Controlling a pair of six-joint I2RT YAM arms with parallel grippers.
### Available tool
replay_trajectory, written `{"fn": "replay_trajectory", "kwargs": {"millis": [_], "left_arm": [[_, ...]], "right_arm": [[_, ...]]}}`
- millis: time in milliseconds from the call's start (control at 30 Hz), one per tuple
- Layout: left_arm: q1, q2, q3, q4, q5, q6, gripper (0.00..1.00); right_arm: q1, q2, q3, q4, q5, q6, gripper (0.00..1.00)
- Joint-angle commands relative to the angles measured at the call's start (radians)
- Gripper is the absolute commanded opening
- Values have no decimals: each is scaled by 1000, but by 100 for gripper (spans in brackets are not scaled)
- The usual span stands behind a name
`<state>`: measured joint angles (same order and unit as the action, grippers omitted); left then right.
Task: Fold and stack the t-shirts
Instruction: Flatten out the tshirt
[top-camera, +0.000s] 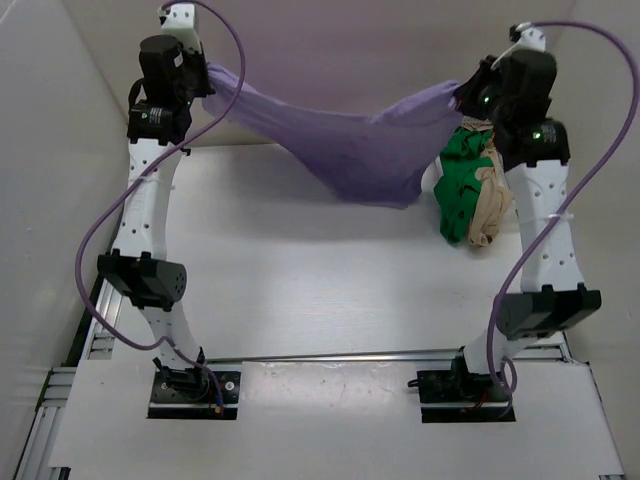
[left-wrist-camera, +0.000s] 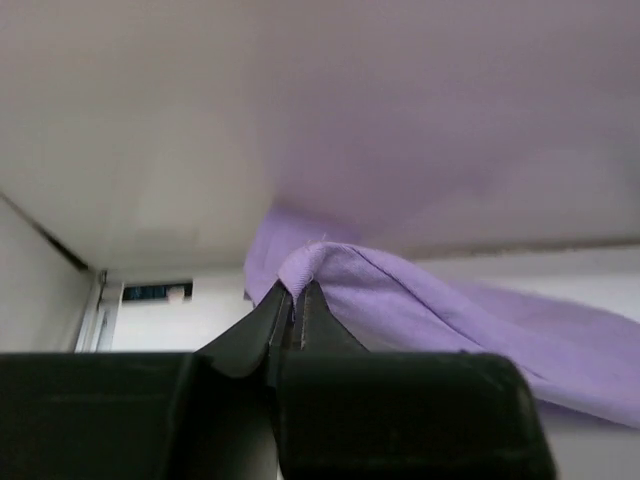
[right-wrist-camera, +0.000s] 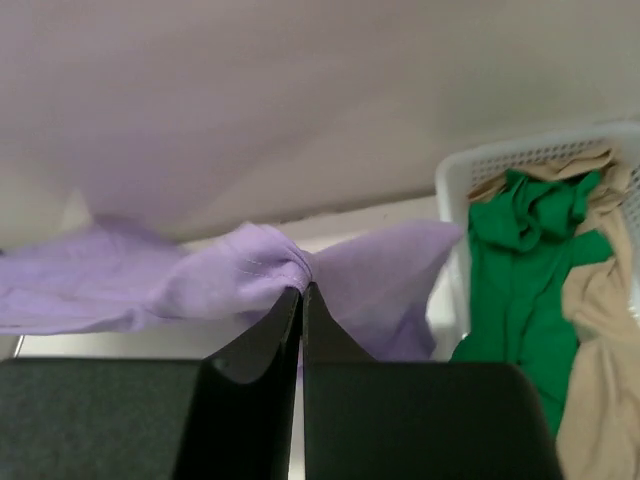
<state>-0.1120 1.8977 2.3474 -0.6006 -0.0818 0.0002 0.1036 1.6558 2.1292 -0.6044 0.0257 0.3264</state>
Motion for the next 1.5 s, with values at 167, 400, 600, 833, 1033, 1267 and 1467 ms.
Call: {"fn": "replay_trajectory", "kwargs": {"millis": [167,400,600,833,1033,1267,1467], "left_arm": [[37,-284,-633,-30,-69,0,10],[71,-548,-1330,-21,-30,0,10],[158,-617,-1588,-2,-6,0,10],[190,-752,-1678,-2,-6,0,10],[210,-807,-1711,-2,-6,0,10],[210,-825,-1720,-2,-6,0,10],[210,-845,-1720,-11,14,0,10]], "right_arm": [[192,-374,-798,75,37,14,0],[465,-674,-1399,35,105,151,0],[620,-634,-1614,61,85,238,29],[656,-945,-1634,-84,68,387,67],[570,-1050,-1657,-104,201,583,56],[386,-676,-1589,-111,143,586,54],[377,-617,-1632,-61,117,701,60]]}}
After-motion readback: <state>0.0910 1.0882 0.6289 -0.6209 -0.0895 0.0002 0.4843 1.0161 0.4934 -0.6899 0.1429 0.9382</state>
